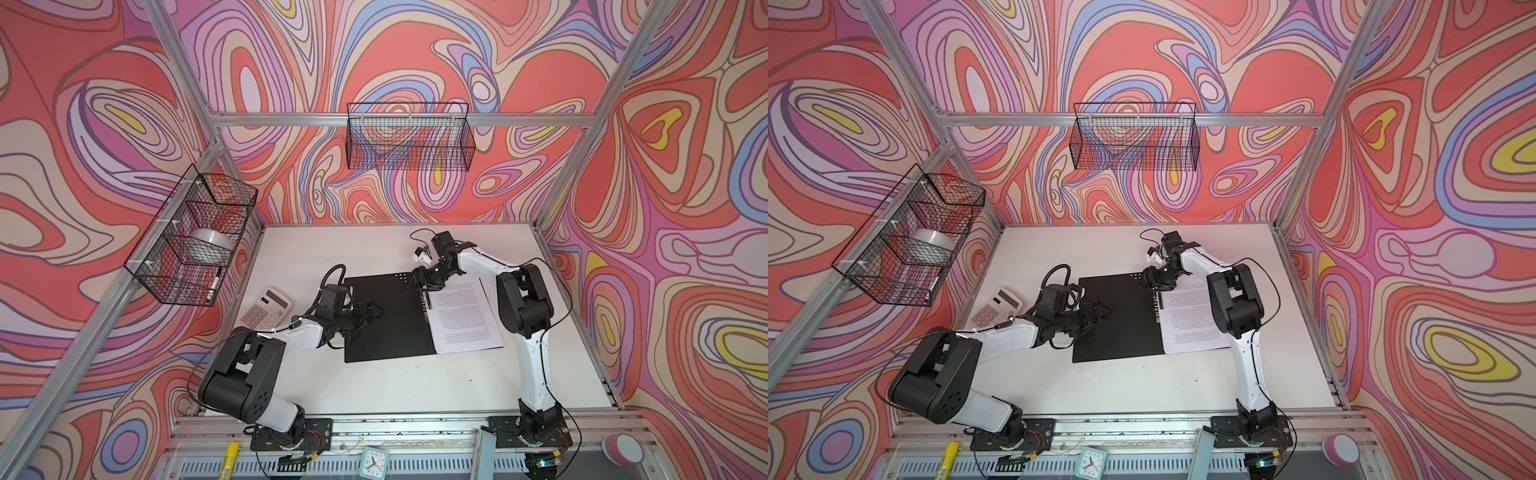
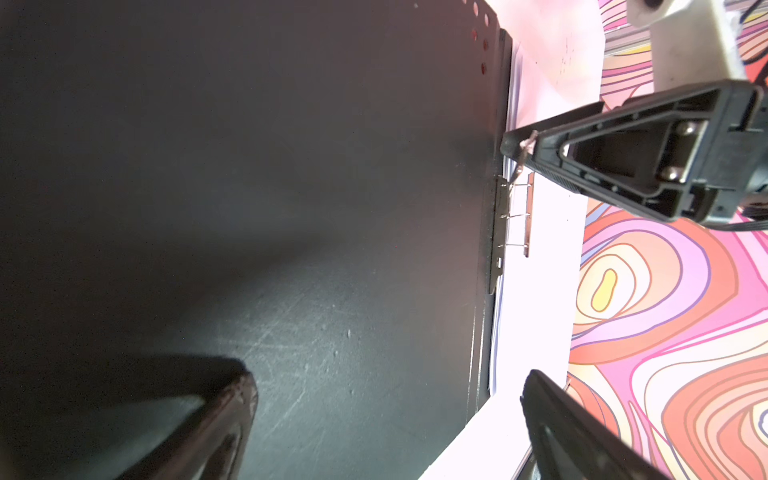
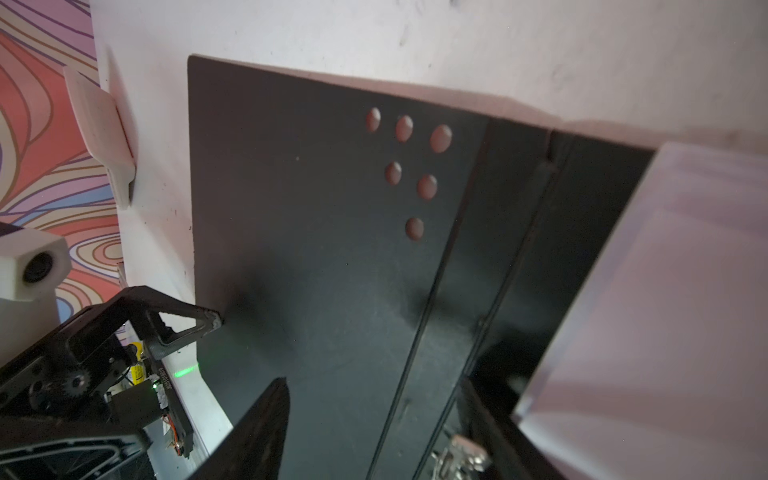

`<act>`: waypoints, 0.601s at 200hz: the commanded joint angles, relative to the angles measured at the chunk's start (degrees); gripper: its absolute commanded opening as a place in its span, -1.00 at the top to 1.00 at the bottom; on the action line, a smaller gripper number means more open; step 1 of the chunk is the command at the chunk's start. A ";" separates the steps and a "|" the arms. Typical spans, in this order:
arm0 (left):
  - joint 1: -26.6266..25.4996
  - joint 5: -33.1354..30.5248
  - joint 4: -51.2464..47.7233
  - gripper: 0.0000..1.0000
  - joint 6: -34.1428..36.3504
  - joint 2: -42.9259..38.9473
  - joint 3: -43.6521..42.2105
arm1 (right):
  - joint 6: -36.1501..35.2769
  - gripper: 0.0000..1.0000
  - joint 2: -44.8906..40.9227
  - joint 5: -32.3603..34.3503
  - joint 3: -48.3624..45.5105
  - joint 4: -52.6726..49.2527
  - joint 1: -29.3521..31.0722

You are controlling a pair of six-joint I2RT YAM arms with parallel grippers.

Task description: Put the files into the folder

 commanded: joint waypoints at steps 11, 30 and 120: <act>0.30 -3.46 -5.45 -1.00 -0.63 1.95 -2.56 | -0.50 -0.36 -4.81 -2.30 -2.06 -0.21 -0.38; 0.37 -3.49 -5.47 -1.00 -0.69 2.00 -2.69 | -0.29 -0.36 -6.53 -2.49 -3.45 -0.08 -0.37; 0.40 -2.25 -5.71 -1.00 -0.99 1.44 -1.90 | 3.54 -0.35 -20.69 -2.34 -16.17 2.91 -0.44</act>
